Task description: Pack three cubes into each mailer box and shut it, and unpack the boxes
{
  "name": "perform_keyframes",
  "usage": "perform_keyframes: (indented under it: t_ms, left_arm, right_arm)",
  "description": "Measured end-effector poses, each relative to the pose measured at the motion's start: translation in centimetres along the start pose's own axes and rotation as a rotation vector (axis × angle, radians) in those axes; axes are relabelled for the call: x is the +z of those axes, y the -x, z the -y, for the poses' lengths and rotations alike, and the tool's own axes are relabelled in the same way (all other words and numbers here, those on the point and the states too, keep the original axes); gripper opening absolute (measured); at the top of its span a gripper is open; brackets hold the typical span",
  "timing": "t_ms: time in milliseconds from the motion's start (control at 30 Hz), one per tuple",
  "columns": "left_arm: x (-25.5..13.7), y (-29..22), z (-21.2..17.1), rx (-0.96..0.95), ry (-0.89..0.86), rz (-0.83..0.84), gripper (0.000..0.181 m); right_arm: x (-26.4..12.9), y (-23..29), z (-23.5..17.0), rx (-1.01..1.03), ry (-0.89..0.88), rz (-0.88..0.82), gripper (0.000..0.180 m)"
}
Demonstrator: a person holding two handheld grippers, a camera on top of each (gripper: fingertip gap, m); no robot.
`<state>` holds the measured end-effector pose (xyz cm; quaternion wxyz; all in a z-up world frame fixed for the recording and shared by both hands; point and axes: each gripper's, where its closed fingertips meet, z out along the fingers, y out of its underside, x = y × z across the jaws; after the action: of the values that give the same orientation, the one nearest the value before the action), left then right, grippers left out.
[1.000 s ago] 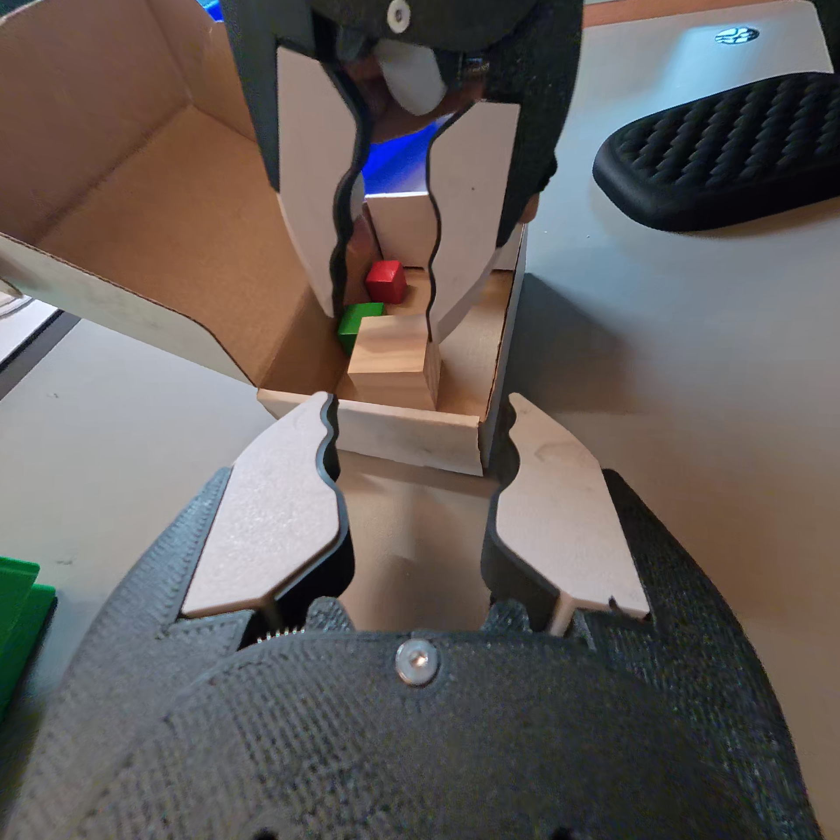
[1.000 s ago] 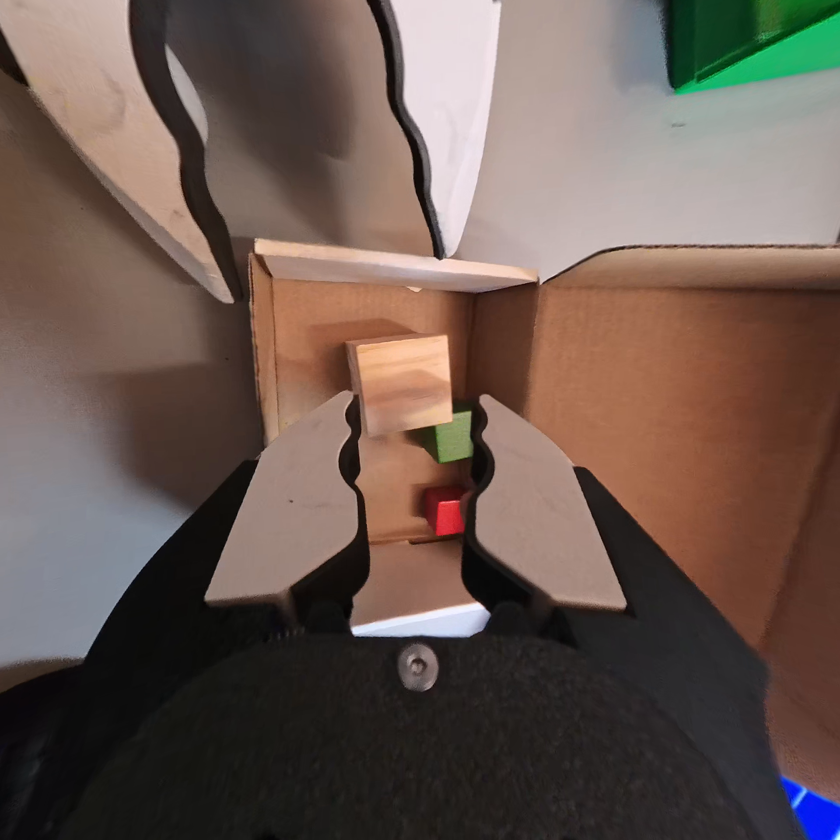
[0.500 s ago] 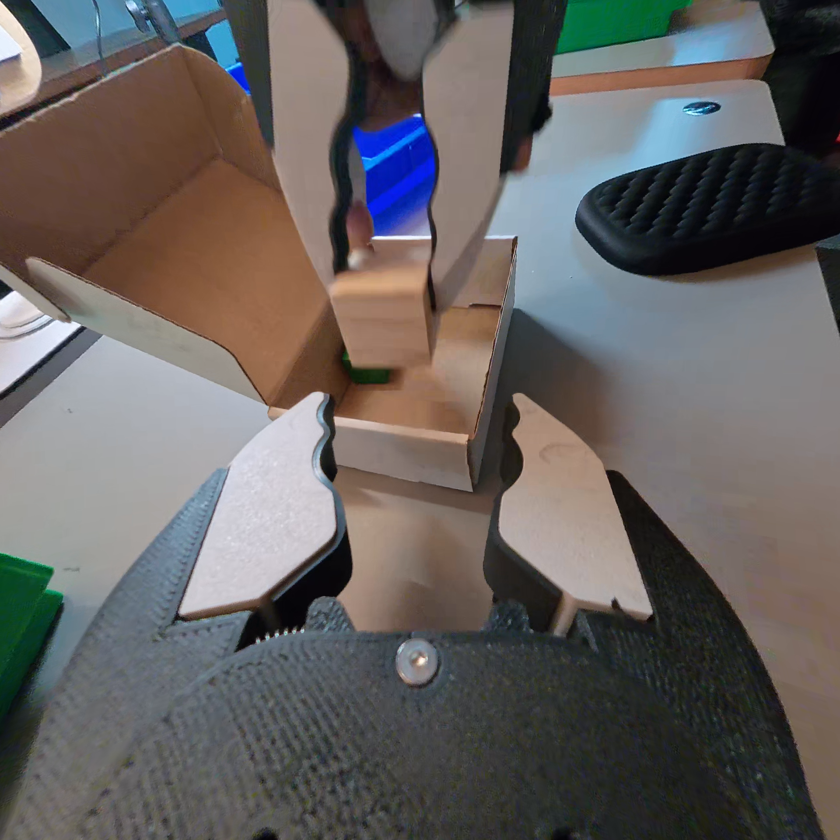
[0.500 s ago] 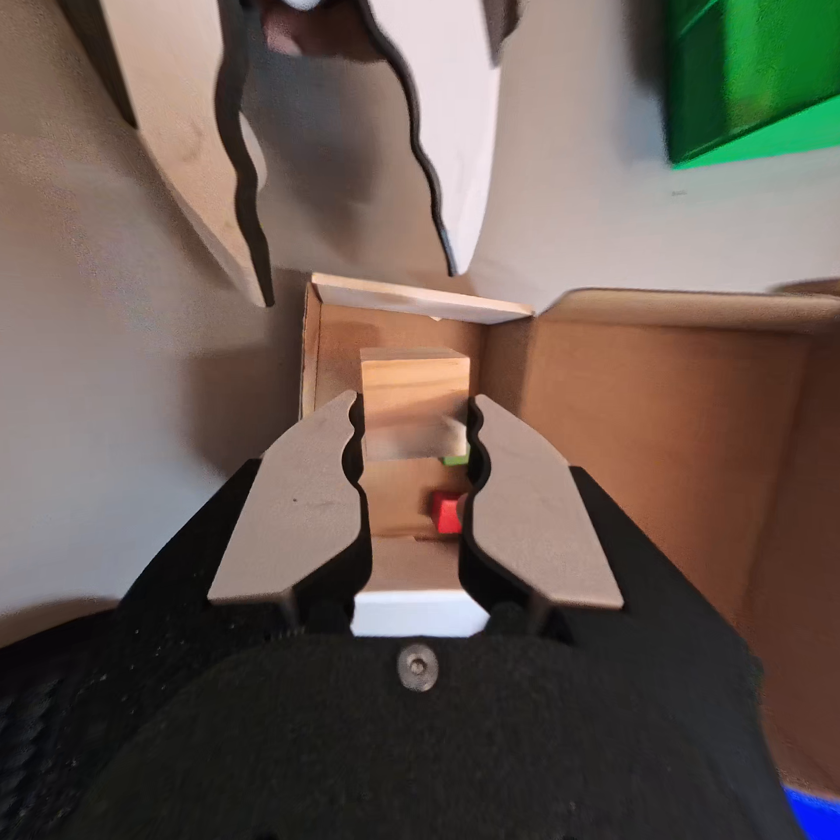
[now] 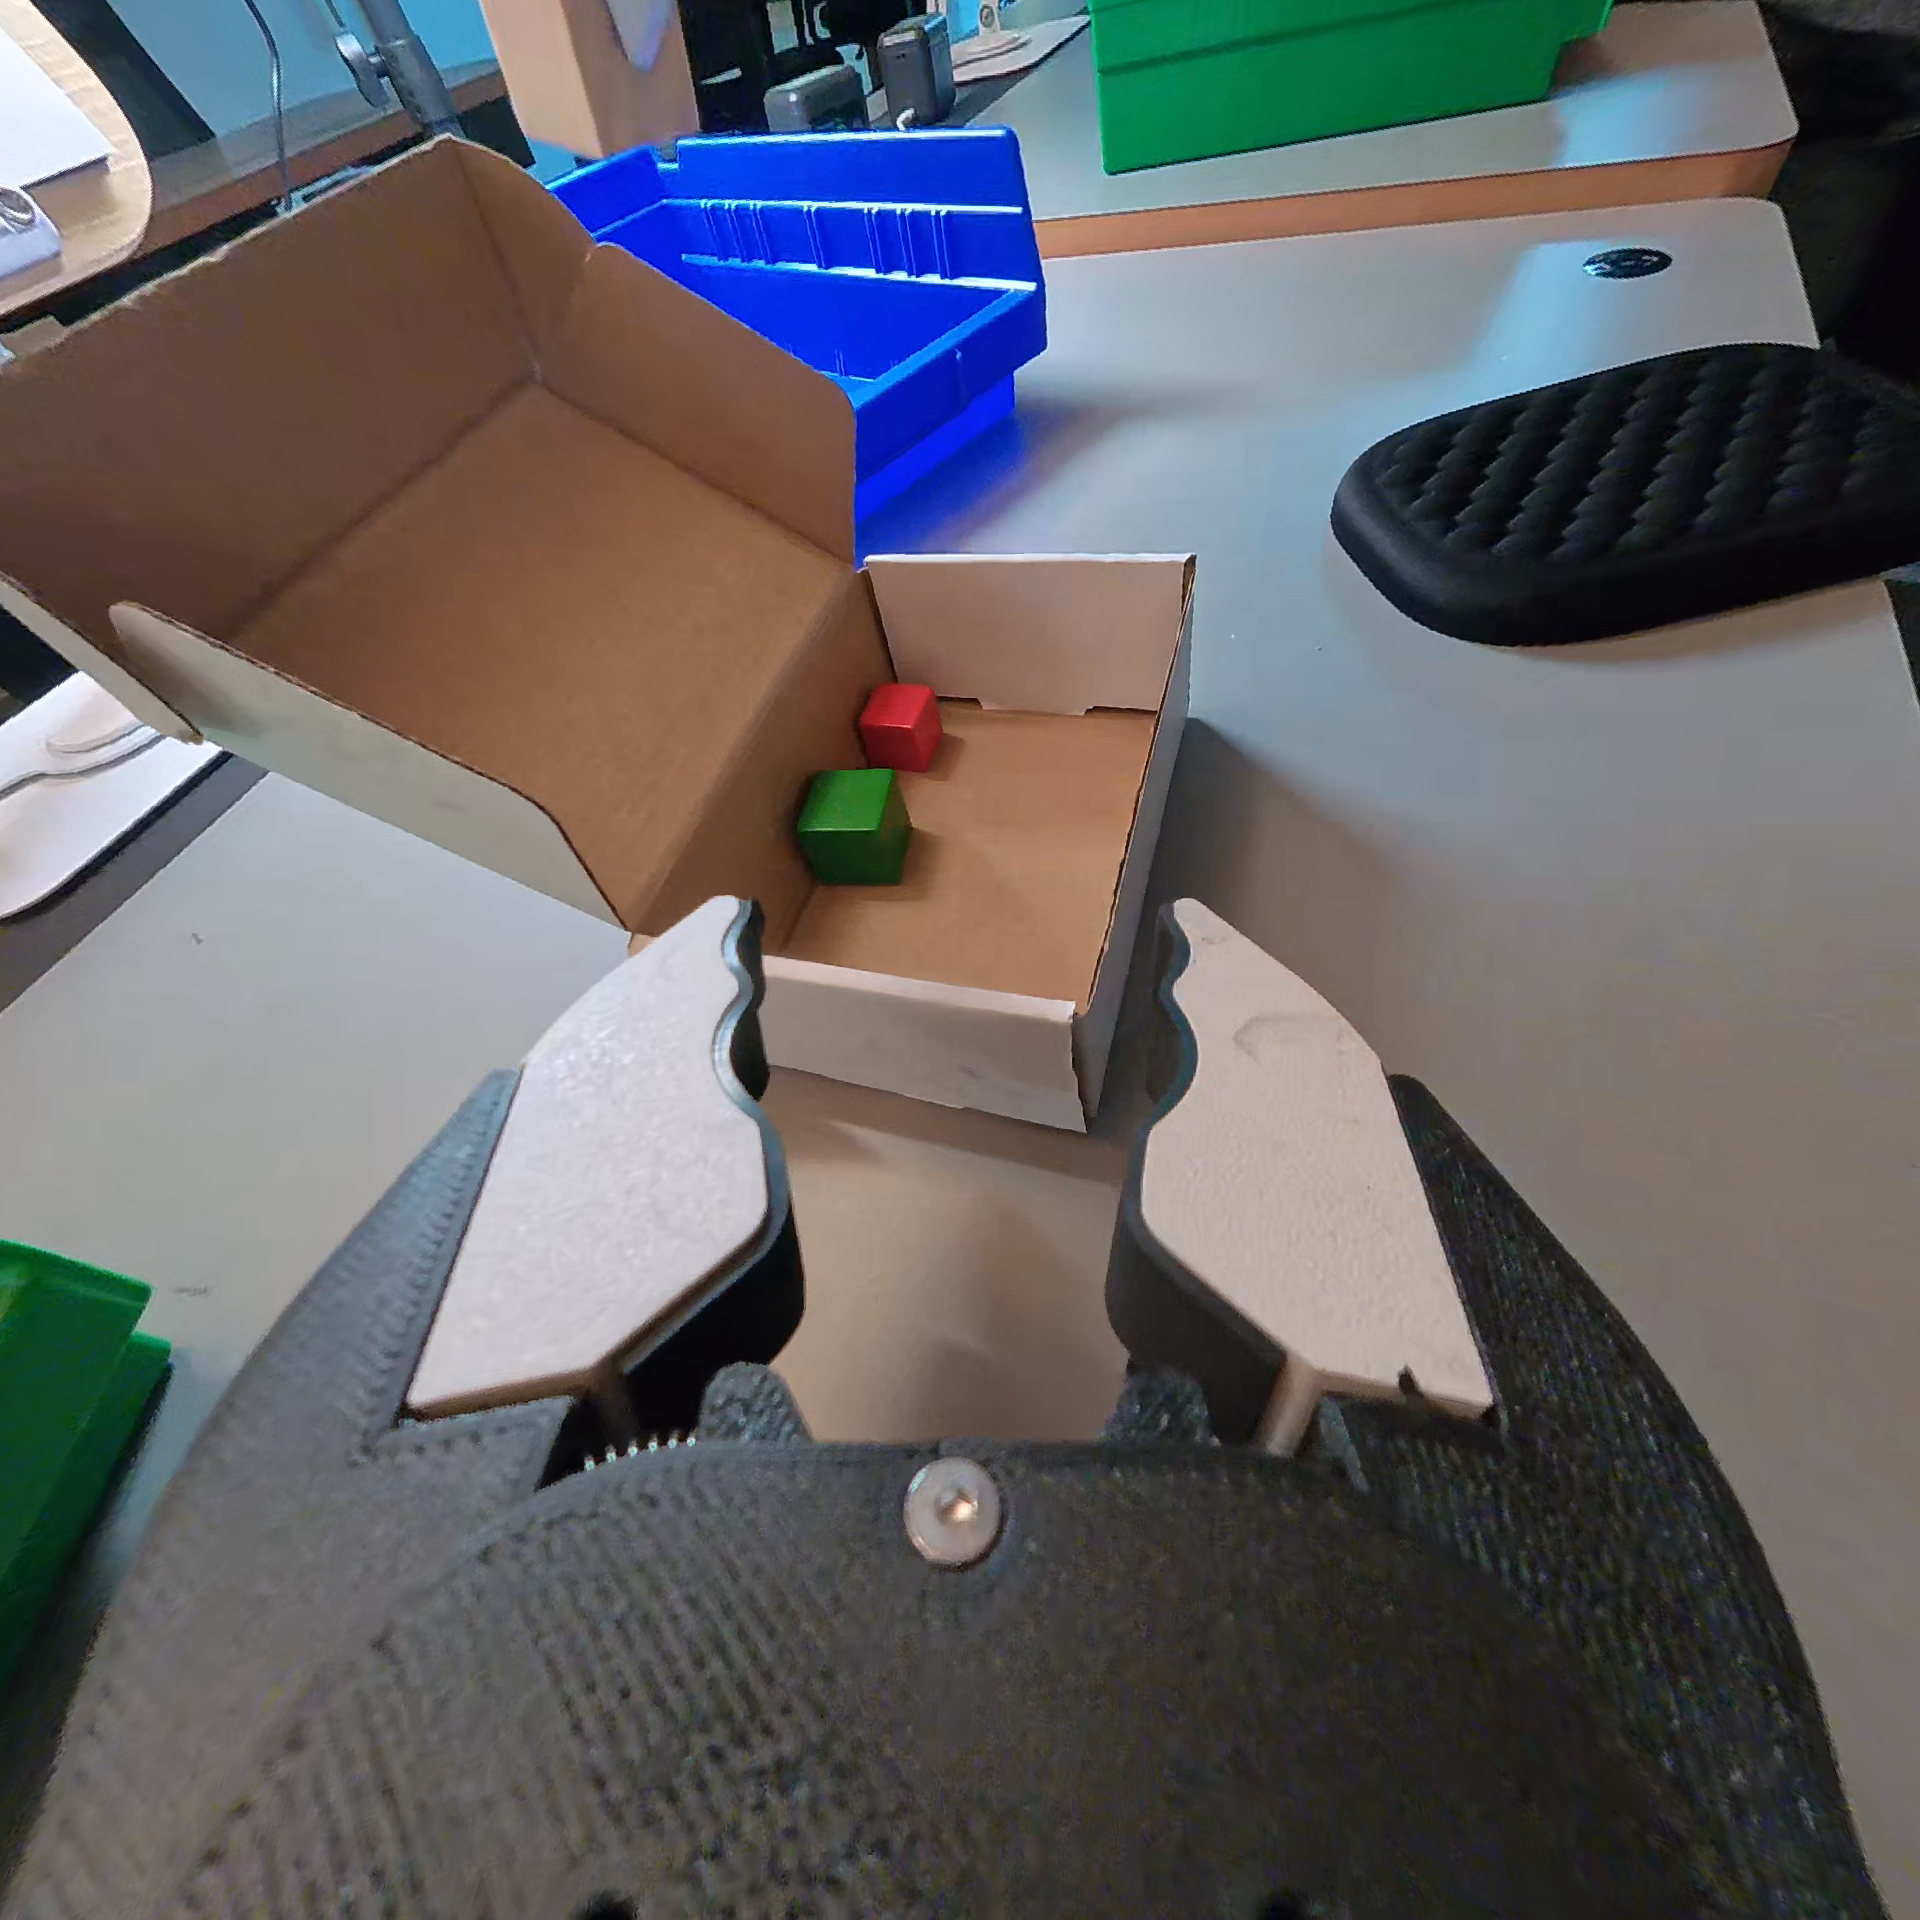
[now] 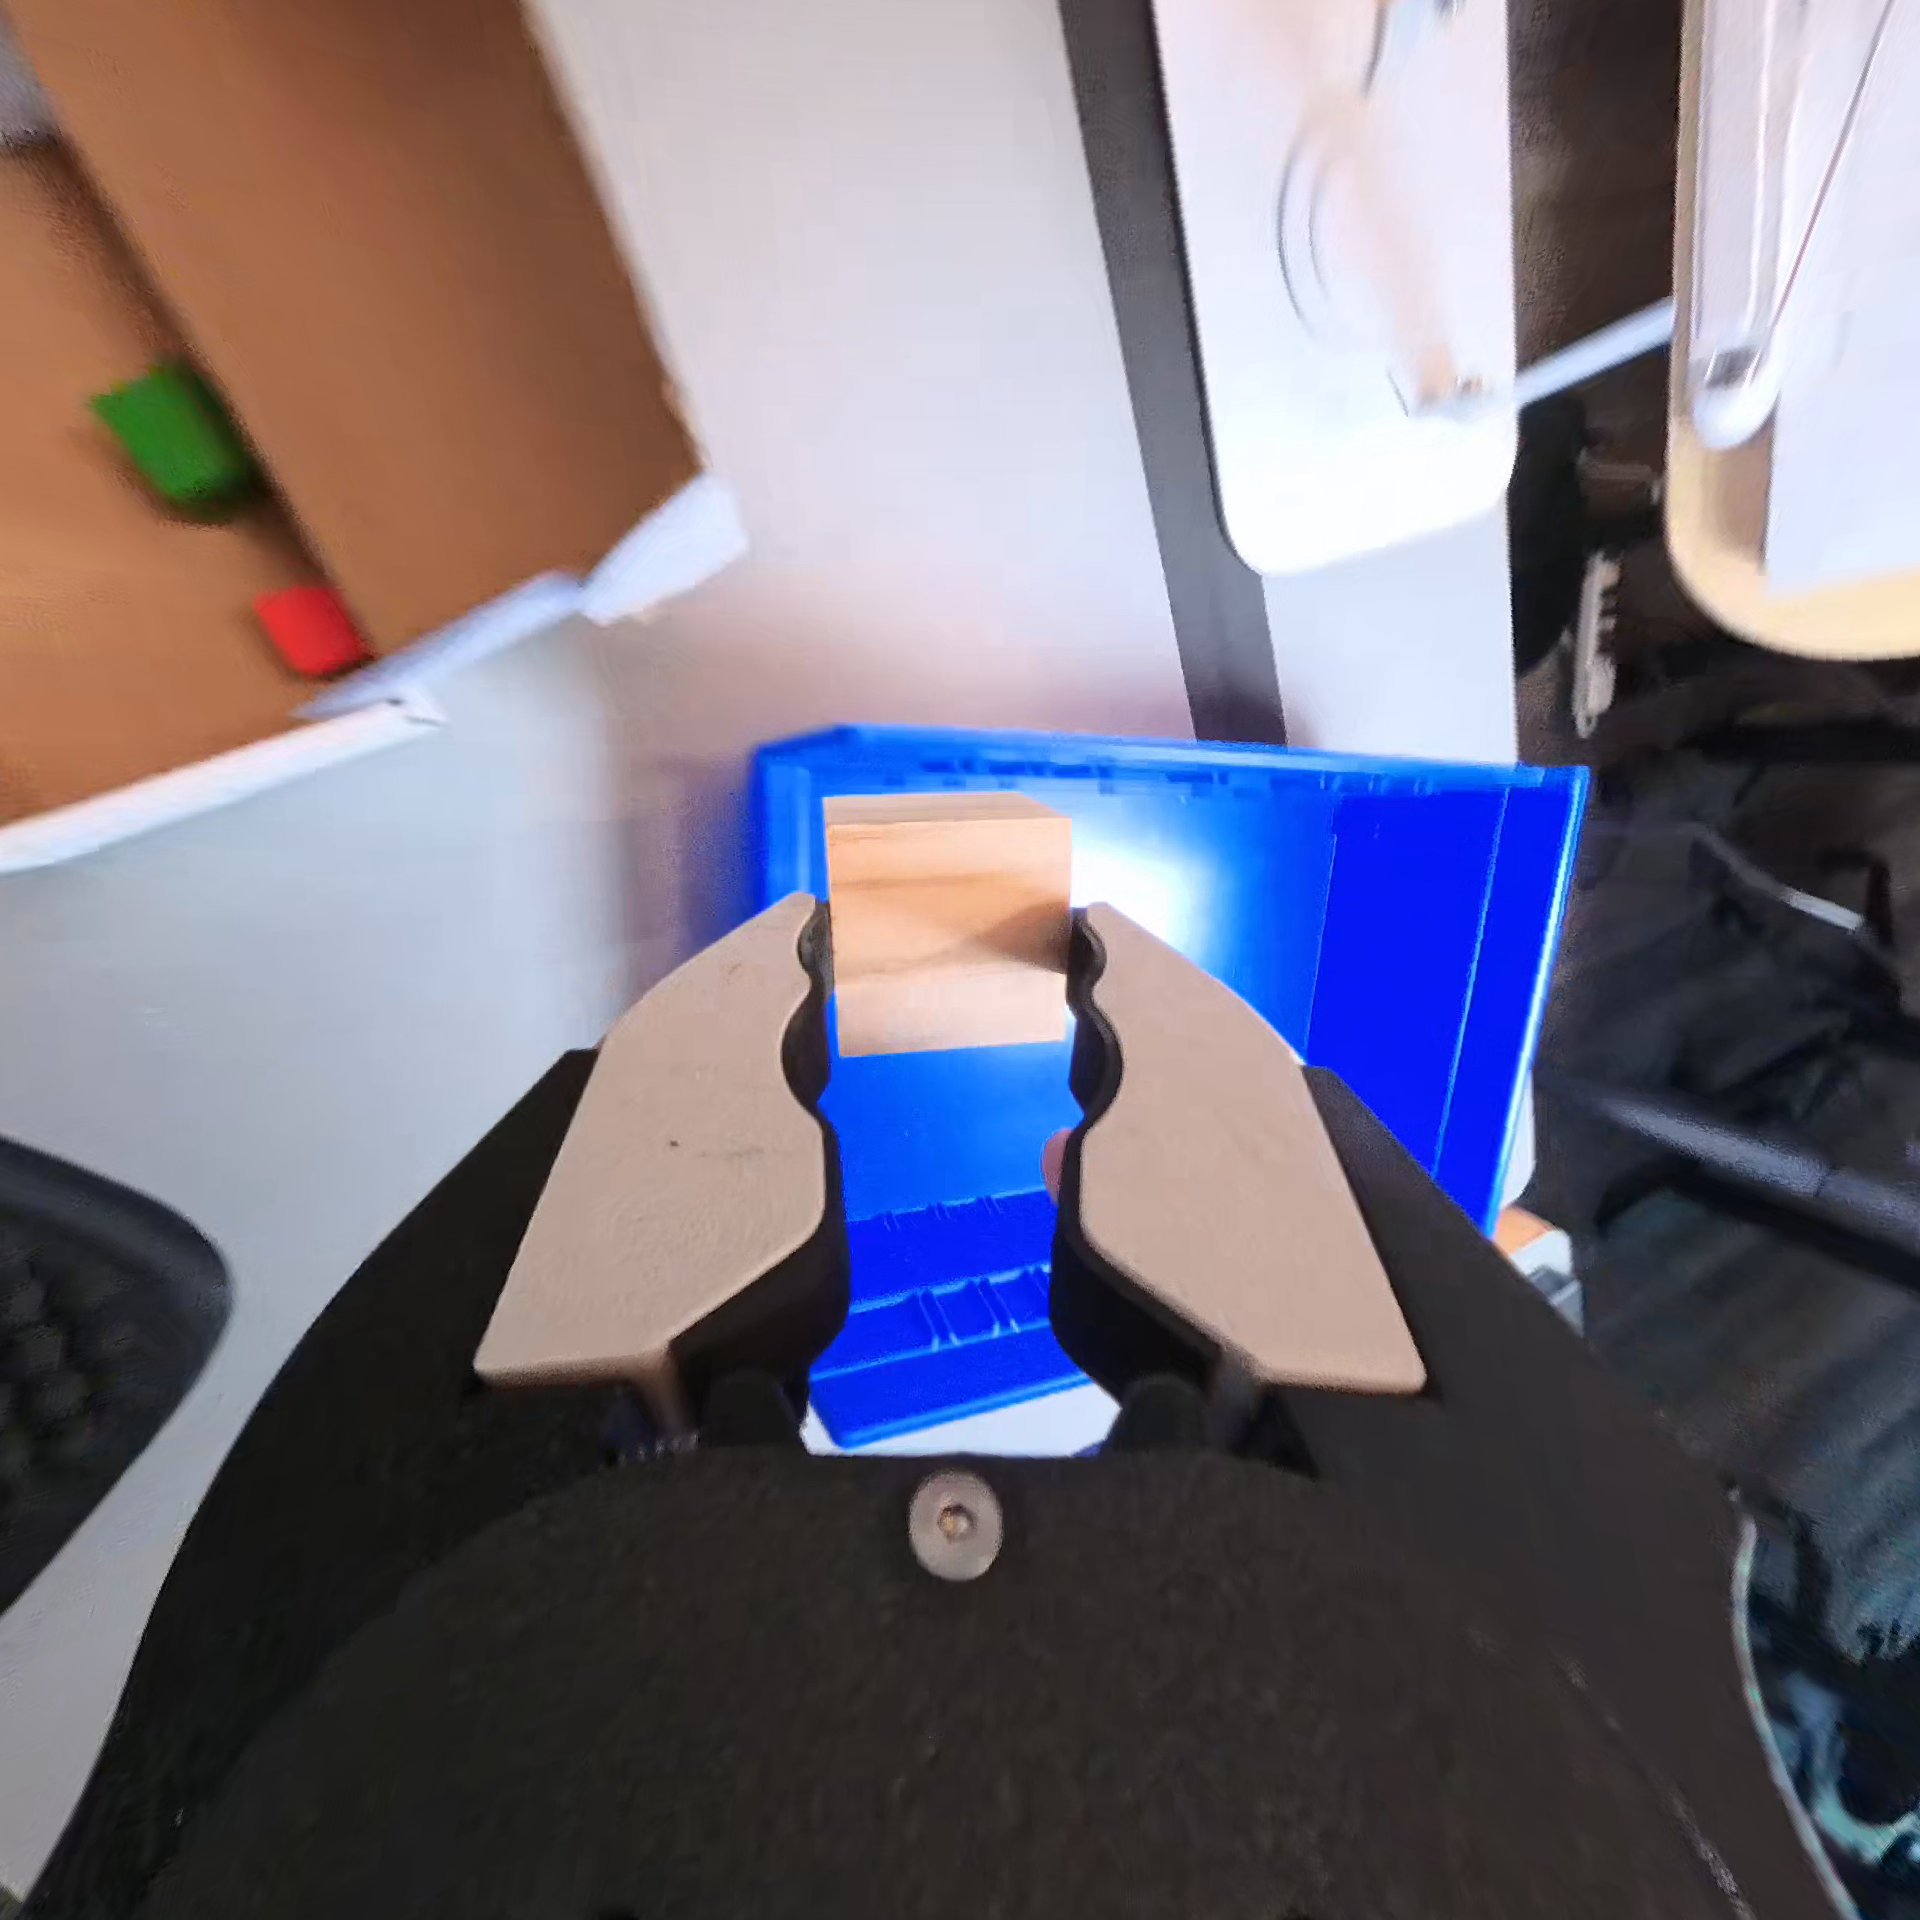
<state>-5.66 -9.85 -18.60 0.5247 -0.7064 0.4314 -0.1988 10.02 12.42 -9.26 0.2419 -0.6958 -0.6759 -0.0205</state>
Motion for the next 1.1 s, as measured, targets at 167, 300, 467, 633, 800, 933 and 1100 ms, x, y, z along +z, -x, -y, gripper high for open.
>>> perform_keyframes:
  t_ms: [167,300,467,633,800,933,1100]
  left_arm:
    - [0.1,0.2,-0.4,-0.009,0.006,0.002,0.070]
    - [0.1,0.4,-0.7,-0.024,0.012,-0.003,0.071]
    - [0.0,0.6,-0.5,-0.040,0.000,-0.005,0.071]
    - [0.1,0.7,-0.8,-0.046,0.008,-0.009,0.070]
    - [0.1,0.7,-0.9,-0.047,0.009,-0.008,0.070]
    - [0.0,0.7,-0.8,-0.044,0.007,-0.008,0.070]
    - [-0.1,0.6,-0.6,-0.036,0.000,-0.008,0.070]
  right_arm:
    - [6.0,-2.9,-4.4,0.097,0.079,0.029,0.043]
    - [10.4,-3.6,-6.3,0.093,0.130,0.045,0.043]
    - [13.3,-4.1,-7.1,0.084,0.154,0.088,0.043]
    - [14.8,-4.4,-7.0,0.084,0.152,0.111,0.043]
    - [15.9,-4.5,-7.1,0.084,0.161,0.113,0.044]
    - [15.6,-4.8,-7.4,0.058,0.178,0.063,0.045]
    - [11.1,-5.0,-4.7,0.079,0.044,0.017,0.051]
